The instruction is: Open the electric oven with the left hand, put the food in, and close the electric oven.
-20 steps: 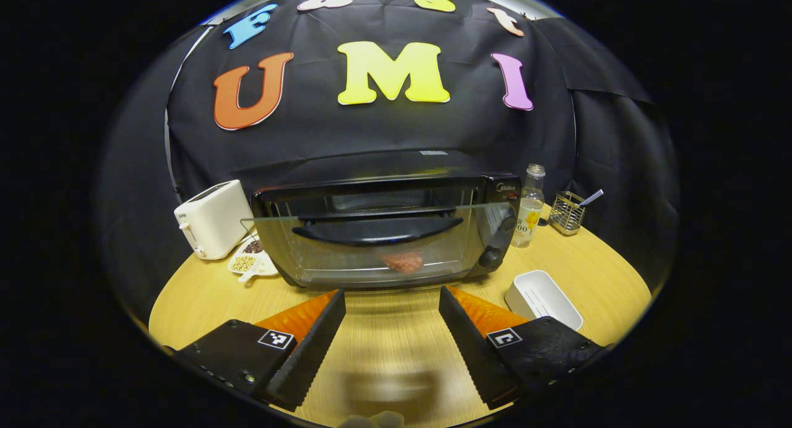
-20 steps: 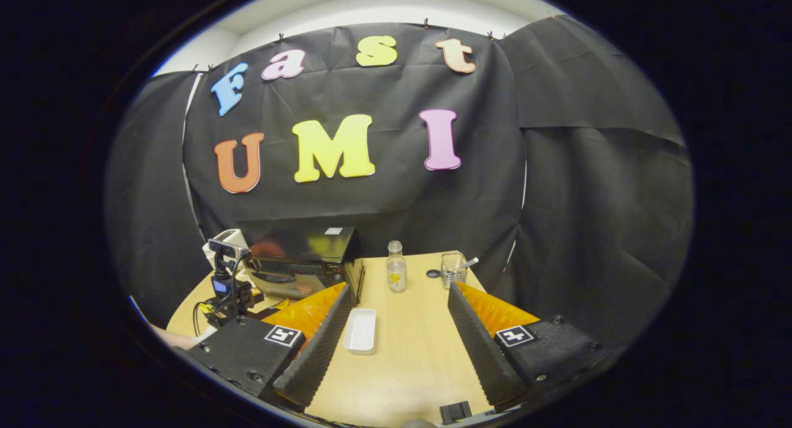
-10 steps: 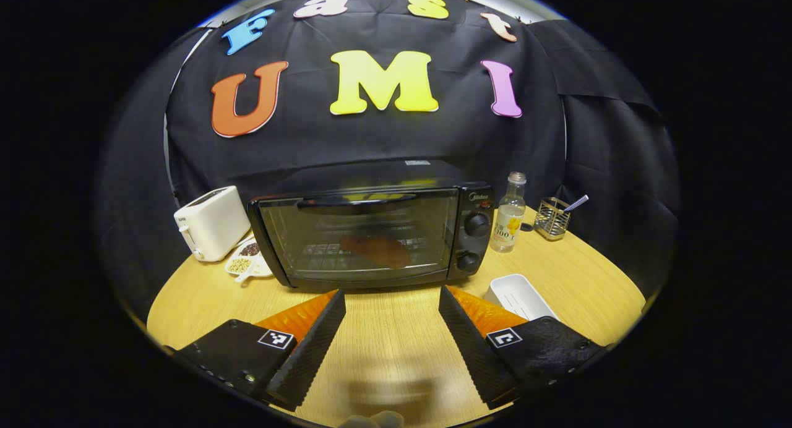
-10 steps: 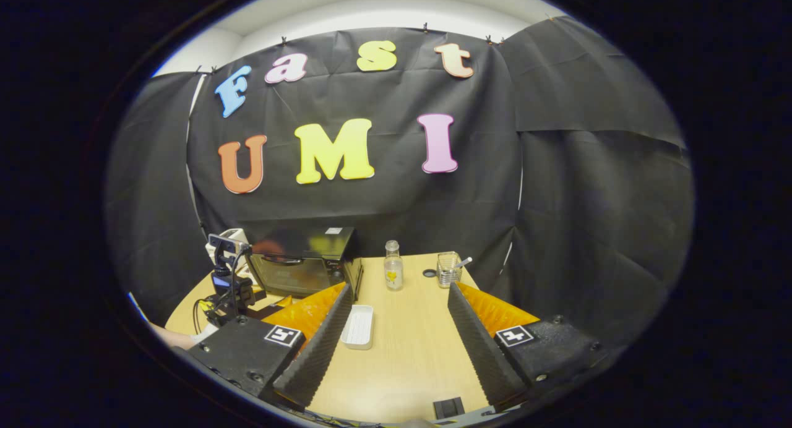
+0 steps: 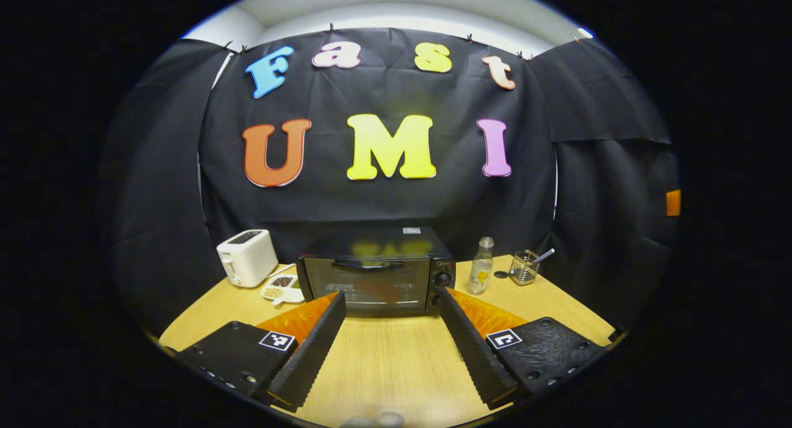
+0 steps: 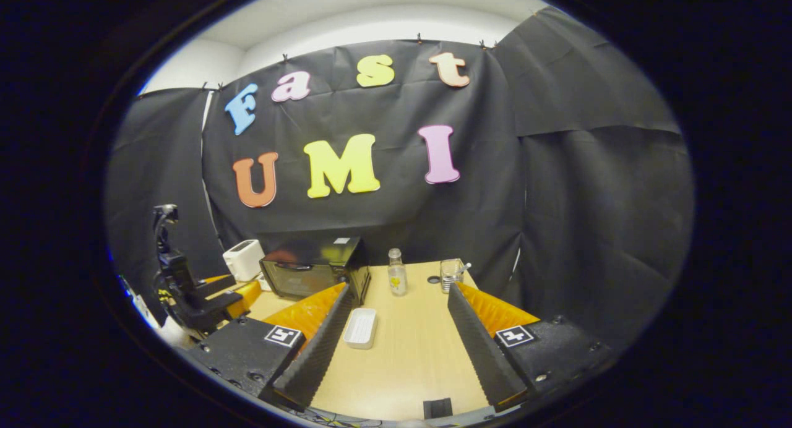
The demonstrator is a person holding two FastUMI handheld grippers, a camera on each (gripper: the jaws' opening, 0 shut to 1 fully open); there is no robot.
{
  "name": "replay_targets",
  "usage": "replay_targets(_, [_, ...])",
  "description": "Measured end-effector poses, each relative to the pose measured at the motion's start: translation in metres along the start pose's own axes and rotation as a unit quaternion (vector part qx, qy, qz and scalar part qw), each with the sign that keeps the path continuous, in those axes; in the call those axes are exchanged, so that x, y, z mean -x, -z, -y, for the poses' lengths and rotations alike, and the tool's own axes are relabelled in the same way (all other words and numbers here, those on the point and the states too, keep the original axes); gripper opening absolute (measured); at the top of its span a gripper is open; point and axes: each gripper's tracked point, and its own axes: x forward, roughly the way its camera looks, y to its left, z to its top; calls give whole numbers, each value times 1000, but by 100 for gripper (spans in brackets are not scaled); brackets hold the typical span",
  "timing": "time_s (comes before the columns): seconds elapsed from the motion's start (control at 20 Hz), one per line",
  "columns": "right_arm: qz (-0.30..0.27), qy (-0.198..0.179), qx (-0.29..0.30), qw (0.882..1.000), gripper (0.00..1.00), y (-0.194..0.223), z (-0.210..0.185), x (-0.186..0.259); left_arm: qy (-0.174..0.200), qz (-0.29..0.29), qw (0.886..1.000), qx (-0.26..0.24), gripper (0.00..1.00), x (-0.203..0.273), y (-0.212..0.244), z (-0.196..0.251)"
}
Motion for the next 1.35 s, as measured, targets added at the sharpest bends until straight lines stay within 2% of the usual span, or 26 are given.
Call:
replay_targets(0.25, [25,-21,18,999,99,-7,14,28,-38,35,999,-5,96,83,-40,-5])
replay_targets(0.5, [52,-49,37,997,99,-6,3,50,-79,35,996,-8,96,160,-43,-16])
replay_targets(0.55, [49,-52,34,997,96,-2,1,54,-85,34,996,-7,96,175,-43,-19])
replay_targets(0.65, [47,-58,23,997,99,2,-6,60,-94,36,995,-4,96,194,-46,-26])
replay_targets(0.75, [47,-58,18,997,99,5,-8,67,-99,34,995,-2,96,207,-47,-35])
replay_targets(0.85, [48,-38,21,998,99,6,-4,71,-96,40,995,-4,96,209,-57,-42])
replay_targets(1.05, [51,-9,18,999,99,3,-3,83,-80,57,995,-7,96,205,-74,-50])
replay_targets(1.2, [58,-1,13,998,99,-2,-14,89,-62,61,996,-5,97,199,-80,-50])
replay_targets(1.25, [58,5,17,998,96,-1,-16,90,-59,60,996,-7,96,197,-79,-54])
replay_targets(1.35, [66,11,21,998,99,-8,-23,94,-45,63,997,-2,96,193,-83,-54])
